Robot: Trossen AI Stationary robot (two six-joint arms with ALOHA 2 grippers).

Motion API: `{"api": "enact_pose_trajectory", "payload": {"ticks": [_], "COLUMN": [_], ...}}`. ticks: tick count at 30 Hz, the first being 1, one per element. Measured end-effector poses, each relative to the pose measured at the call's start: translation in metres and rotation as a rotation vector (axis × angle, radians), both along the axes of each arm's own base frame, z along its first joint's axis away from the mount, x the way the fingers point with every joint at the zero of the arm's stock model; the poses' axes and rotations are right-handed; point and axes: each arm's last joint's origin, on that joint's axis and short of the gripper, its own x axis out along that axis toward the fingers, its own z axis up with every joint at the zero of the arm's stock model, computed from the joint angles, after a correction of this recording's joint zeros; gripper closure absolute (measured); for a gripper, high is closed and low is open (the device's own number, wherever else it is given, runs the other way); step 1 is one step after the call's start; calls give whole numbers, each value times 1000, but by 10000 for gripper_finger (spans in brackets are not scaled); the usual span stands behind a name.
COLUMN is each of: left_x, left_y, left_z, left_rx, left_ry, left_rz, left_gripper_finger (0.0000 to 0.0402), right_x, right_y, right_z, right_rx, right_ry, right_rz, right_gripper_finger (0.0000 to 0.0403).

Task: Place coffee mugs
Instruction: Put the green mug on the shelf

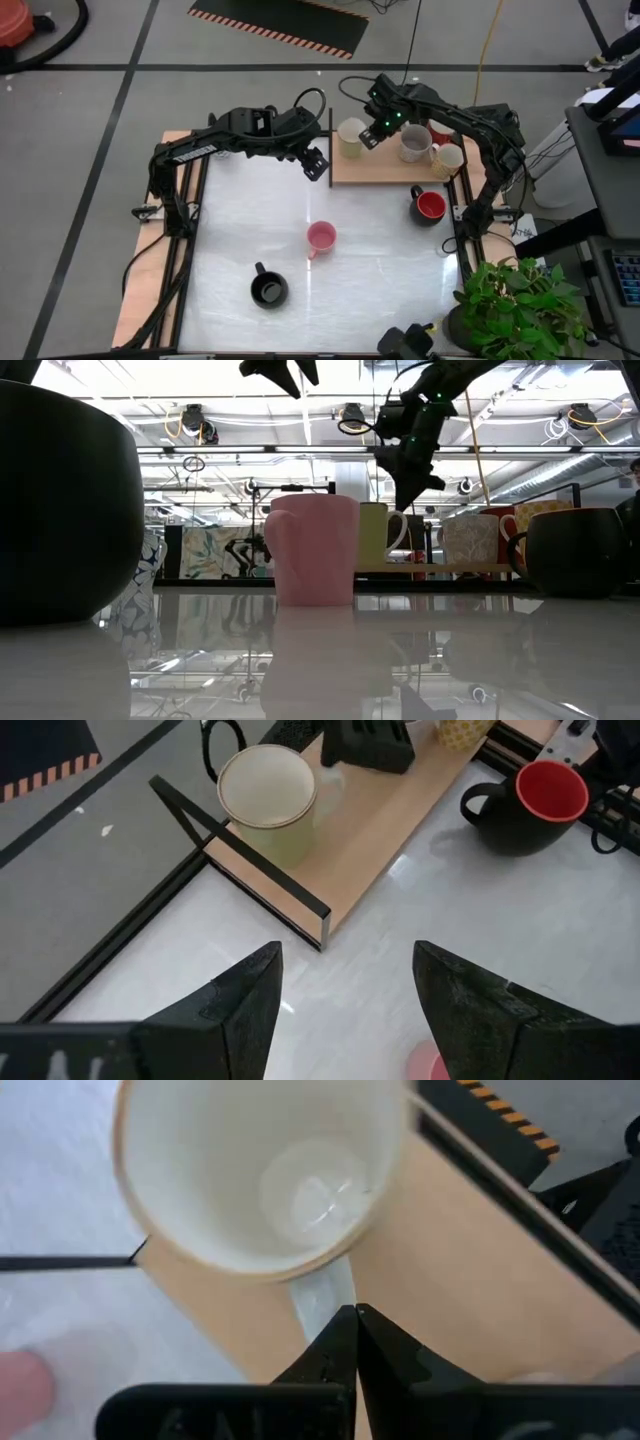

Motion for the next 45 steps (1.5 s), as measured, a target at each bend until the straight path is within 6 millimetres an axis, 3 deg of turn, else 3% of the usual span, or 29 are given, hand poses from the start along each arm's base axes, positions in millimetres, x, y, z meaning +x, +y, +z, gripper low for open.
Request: {"api": "enact_pose_trajectory", "payload": {"ticks": [14, 19, 28, 38, 45], "left_x": [0, 0, 2, 10, 11], "left_y": [0, -4, -17, -18, -30], "left_z": [0, -1, -1, -21, -22], "left_rx": [11, 6, 5, -45, -92], "left_ry": [8, 18, 13, 54, 39], "left_rz": [-16, -23, -57, -75, -57], "left_gripper_finger": [174, 174, 174, 174, 174], "right_x": [40, 36, 5, 2, 2], "right_y": [56, 67, 46, 7, -5], "right_z": [-1, 14, 54, 22, 22], "right_rx": [80, 76, 31, 56, -36], "right_ry": [-13, -55, -265, -171, -190], "right_rz": [73, 11, -374, -458, -447], "right_gripper_finger": [403, 403, 372, 217, 141]}}
